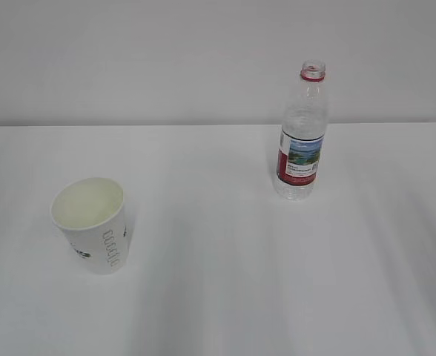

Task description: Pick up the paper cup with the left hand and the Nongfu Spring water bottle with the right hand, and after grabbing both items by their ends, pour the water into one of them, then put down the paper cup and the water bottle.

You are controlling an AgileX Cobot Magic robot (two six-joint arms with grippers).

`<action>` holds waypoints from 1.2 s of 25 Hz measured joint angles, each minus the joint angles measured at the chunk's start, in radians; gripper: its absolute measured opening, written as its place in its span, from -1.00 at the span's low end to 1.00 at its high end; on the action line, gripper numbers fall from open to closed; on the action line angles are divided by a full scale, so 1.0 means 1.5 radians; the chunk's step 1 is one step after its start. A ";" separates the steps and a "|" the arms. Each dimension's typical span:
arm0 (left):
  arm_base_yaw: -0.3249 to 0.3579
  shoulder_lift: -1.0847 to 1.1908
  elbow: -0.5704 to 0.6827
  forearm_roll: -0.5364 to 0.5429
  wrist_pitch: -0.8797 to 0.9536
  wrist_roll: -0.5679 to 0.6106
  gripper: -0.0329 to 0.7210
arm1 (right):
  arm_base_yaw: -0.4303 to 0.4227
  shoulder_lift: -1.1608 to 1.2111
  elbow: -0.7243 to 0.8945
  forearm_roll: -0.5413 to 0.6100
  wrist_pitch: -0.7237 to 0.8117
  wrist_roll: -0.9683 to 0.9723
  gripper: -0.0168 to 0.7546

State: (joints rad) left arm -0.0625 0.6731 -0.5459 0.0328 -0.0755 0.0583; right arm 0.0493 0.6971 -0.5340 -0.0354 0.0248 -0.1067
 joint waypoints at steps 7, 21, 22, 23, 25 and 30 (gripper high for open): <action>0.000 0.128 0.000 0.000 -0.106 0.000 0.49 | 0.000 0.092 0.000 0.000 -0.101 0.000 0.48; 0.000 0.324 0.117 -0.022 -0.384 0.000 0.49 | 0.000 0.251 0.088 0.000 -0.335 0.004 0.48; 0.000 0.329 0.134 -0.022 -0.406 0.000 0.48 | 0.000 0.255 0.102 0.000 -0.349 0.007 0.48; 0.000 0.334 0.155 -0.022 -0.428 0.000 0.48 | 0.000 0.260 0.116 0.000 -0.358 0.011 0.48; 0.000 0.347 0.201 -0.022 -0.488 0.000 0.47 | 0.000 0.264 0.143 -0.003 -0.391 0.015 0.48; 0.000 0.382 0.289 -0.015 -0.610 -0.028 0.46 | 0.000 0.286 0.209 -0.089 -0.450 0.059 0.48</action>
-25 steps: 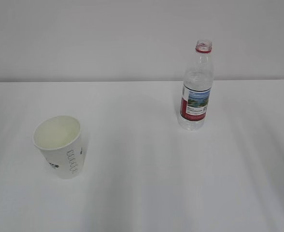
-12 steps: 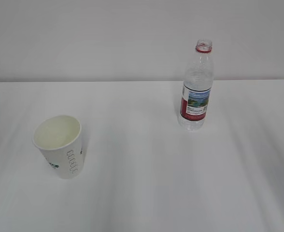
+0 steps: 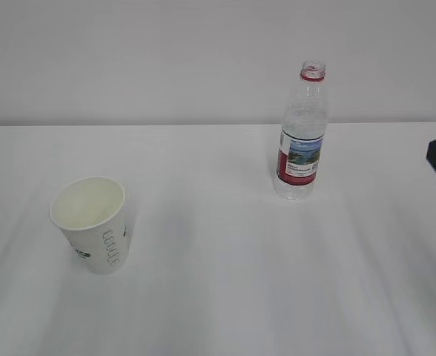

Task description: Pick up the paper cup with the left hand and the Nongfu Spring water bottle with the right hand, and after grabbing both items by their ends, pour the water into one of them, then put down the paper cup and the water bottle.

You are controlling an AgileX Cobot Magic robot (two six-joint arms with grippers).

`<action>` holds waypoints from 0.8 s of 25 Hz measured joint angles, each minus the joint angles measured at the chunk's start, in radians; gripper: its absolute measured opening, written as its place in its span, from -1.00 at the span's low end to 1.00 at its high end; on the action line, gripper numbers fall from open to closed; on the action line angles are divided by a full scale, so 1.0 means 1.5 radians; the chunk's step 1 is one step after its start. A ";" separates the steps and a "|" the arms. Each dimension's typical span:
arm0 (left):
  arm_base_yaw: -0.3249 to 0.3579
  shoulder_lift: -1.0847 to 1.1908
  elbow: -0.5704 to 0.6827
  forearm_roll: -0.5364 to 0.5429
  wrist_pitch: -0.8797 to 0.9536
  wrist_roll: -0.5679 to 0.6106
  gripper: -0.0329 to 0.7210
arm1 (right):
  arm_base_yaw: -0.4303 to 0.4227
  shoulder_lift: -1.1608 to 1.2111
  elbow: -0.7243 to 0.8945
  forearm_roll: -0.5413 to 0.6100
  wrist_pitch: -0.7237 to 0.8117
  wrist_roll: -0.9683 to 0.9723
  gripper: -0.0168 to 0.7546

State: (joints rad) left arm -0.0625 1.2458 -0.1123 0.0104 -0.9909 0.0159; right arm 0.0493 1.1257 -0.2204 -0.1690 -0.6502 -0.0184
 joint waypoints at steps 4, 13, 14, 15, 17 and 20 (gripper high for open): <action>0.000 0.041 0.049 0.032 -0.074 -0.011 0.44 | 0.000 0.043 0.053 -0.041 -0.084 0.028 0.48; 0.000 0.139 0.073 0.148 -0.096 -0.011 0.43 | 0.000 0.169 0.150 -0.040 -0.311 0.040 0.48; 0.000 0.144 0.073 0.156 -0.096 -0.011 0.43 | 0.000 0.179 0.150 -0.040 -0.312 0.040 0.48; 0.000 0.145 0.073 0.160 -0.098 -0.011 0.43 | 0.000 0.189 0.150 -0.040 -0.317 0.040 0.48; 0.000 0.145 0.073 0.165 -0.098 -0.011 0.43 | 0.000 0.197 0.150 -0.042 -0.320 0.040 0.48; 0.000 0.145 0.073 0.170 -0.099 -0.039 0.43 | 0.000 0.197 0.150 -0.057 -0.321 0.040 0.48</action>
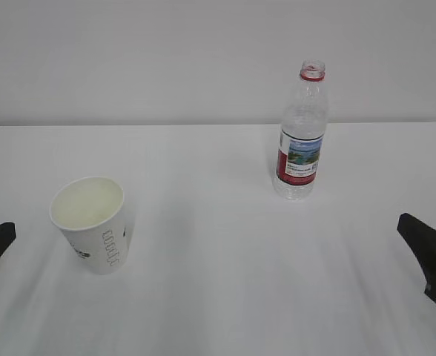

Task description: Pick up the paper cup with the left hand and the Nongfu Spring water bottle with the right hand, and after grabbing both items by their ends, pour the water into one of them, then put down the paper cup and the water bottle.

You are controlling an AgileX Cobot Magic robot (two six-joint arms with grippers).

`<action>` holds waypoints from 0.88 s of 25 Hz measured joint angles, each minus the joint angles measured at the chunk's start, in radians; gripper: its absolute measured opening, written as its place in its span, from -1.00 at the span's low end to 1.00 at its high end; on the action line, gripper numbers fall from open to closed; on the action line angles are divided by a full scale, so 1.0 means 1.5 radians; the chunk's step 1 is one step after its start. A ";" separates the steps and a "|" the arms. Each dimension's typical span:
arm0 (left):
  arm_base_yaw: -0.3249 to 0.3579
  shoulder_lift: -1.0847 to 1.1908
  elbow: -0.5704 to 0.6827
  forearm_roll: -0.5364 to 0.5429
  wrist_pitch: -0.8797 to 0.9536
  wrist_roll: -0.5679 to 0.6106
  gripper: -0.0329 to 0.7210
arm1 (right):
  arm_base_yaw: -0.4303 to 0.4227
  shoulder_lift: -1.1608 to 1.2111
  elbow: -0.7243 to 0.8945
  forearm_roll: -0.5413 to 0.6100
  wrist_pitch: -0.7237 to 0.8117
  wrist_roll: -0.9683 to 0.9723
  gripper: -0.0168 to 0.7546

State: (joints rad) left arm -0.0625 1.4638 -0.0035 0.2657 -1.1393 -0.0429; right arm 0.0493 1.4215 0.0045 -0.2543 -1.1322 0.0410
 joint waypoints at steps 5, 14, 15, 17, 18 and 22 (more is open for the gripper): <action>0.000 0.000 0.000 0.003 -0.001 -0.048 0.43 | 0.000 0.000 0.000 -0.033 -0.002 0.000 0.48; 0.000 0.000 0.000 0.163 -0.001 -0.062 0.43 | 0.000 0.000 0.000 -0.042 -0.003 -0.010 0.48; -0.001 0.000 0.000 0.176 -0.001 -0.062 0.43 | 0.000 0.000 0.000 -0.045 -0.003 -0.010 0.48; -0.001 0.000 0.000 0.184 -0.001 -0.062 0.43 | 0.000 0.000 0.000 -0.047 -0.003 -0.010 0.48; -0.001 0.000 0.000 0.186 -0.001 -0.062 0.43 | 0.000 0.000 0.000 -0.049 -0.003 -0.010 0.48; -0.001 0.004 0.000 0.203 -0.001 -0.064 0.43 | 0.000 0.000 0.000 -0.059 -0.003 -0.011 0.48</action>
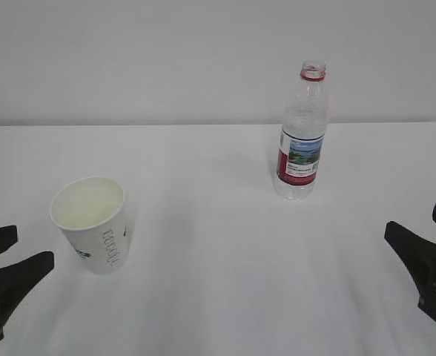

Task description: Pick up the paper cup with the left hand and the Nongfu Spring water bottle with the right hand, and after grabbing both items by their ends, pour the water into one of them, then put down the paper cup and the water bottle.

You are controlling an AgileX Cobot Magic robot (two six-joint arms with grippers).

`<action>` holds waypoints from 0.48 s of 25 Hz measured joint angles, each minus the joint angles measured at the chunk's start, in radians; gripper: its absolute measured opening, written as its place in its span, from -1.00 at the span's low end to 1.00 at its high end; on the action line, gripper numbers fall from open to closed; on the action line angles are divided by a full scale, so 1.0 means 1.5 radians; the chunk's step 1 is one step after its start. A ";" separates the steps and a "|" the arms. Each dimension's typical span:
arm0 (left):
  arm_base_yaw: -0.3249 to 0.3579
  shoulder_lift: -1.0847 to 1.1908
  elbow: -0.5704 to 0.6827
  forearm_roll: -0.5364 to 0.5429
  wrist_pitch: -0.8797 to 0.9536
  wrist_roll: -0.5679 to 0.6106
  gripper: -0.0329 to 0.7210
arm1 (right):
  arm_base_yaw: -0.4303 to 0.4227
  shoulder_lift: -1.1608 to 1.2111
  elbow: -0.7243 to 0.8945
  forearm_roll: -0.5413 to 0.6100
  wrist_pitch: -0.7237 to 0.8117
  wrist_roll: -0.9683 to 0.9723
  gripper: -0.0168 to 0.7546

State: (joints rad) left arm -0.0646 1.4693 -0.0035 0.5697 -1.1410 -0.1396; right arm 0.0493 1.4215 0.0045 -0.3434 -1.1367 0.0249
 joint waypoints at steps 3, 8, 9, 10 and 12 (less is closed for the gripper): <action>0.000 0.024 0.000 0.003 0.000 0.000 0.43 | 0.000 0.000 0.000 -0.009 -0.001 0.000 0.48; 0.000 0.081 0.000 0.005 -0.001 0.007 0.43 | 0.000 0.001 0.000 -0.059 -0.001 0.000 0.48; 0.000 0.088 0.000 0.005 -0.001 0.010 0.45 | 0.000 0.001 0.000 -0.063 -0.001 0.000 0.48; 0.000 0.092 0.000 0.005 -0.001 0.012 0.47 | 0.000 0.001 0.000 -0.066 -0.001 0.000 0.49; 0.000 0.096 0.000 0.005 -0.001 0.013 0.56 | 0.000 0.001 0.000 -0.069 -0.001 0.000 0.56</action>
State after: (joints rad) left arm -0.0646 1.6138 -0.0035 0.5766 -1.1428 -0.1200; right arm 0.0493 1.4237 0.0045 -0.4470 -1.1383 0.0249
